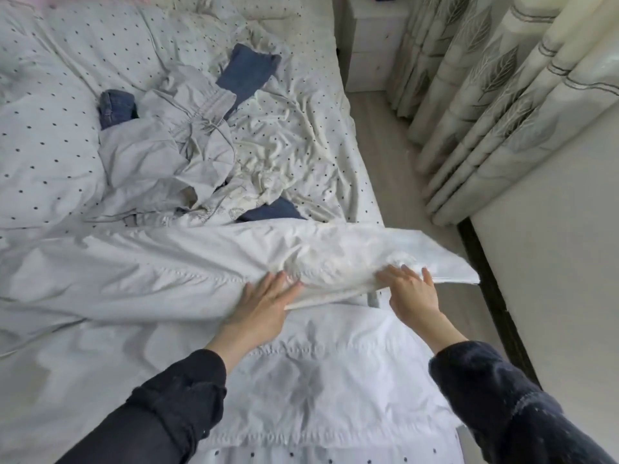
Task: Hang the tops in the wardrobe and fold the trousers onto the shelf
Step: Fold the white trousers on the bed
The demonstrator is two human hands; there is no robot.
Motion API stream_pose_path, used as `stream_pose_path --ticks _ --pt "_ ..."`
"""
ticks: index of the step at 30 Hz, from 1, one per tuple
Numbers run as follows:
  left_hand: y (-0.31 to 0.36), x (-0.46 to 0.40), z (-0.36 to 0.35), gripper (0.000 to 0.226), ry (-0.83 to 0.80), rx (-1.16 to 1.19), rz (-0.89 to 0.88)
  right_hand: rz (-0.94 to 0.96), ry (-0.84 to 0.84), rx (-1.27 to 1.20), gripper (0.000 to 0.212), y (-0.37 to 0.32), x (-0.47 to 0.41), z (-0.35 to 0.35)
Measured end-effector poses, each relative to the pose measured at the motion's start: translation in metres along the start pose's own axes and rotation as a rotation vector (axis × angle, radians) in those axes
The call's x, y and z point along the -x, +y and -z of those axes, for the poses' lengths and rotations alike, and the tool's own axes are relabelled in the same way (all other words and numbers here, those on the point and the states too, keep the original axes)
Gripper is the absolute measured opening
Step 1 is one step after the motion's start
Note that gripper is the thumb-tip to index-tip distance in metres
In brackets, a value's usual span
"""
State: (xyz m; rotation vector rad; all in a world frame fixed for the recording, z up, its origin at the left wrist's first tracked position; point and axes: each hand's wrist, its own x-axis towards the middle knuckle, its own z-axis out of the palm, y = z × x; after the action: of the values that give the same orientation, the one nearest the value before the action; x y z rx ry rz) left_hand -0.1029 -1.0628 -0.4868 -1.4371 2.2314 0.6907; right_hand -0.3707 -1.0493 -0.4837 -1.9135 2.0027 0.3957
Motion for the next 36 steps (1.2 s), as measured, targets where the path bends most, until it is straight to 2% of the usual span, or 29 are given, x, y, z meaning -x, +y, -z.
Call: stream_pose_path --ticks 4,6,11,13,15,18,21,23,24,29,33,36 --pt "-0.005 0.002 -0.008 0.059 -0.041 -0.043 -0.037 -0.026 -0.174 -0.175 0.068 -0.008 0.006 -0.029" --pt "-0.010 0.005 -0.009 0.065 -0.006 -0.090 -0.049 -0.051 -0.188 -0.212 0.069 -0.015 0.003 -0.033" --pt "-0.024 0.010 -0.010 0.096 0.041 -0.147 -0.013 0.074 -0.076 -0.250 0.064 -0.040 0.002 -0.035" --pt "-0.028 0.008 -0.005 0.108 0.051 -0.137 -0.003 0.037 -0.021 -0.243 0.063 -0.045 -0.002 -0.029" --pt "-0.029 -0.002 0.008 0.110 0.125 -0.071 0.011 -0.049 0.106 -0.241 0.063 -0.046 -0.010 -0.019" --pt "-0.029 -0.021 0.029 0.105 0.225 -0.045 0.046 -0.100 0.282 -0.199 0.064 -0.046 -0.018 -0.011" --pt "-0.029 -0.024 0.012 0.083 0.153 -0.060 0.052 -0.106 0.134 -0.182 0.067 -0.051 -0.012 -0.028" --pt "-0.032 -0.014 -0.015 0.065 0.064 -0.028 0.040 -0.161 -0.026 -0.259 0.075 -0.056 -0.001 -0.047" --pt "-0.032 -0.008 -0.026 0.061 0.050 -0.009 0.031 -0.195 -0.050 -0.308 0.079 -0.058 0.004 -0.056" --pt "-0.054 0.038 -0.068 0.066 0.159 -0.057 0.000 -0.284 0.112 -0.560 0.066 -0.106 0.042 -0.080" --pt "-0.075 0.082 -0.115 0.063 0.228 -0.045 0.011 -0.159 0.169 -0.488 0.069 -0.167 0.084 -0.095" --pt "-0.098 0.119 -0.141 0.061 0.239 -0.077 0.029 -0.034 0.139 -0.412 0.067 -0.216 0.105 -0.105"
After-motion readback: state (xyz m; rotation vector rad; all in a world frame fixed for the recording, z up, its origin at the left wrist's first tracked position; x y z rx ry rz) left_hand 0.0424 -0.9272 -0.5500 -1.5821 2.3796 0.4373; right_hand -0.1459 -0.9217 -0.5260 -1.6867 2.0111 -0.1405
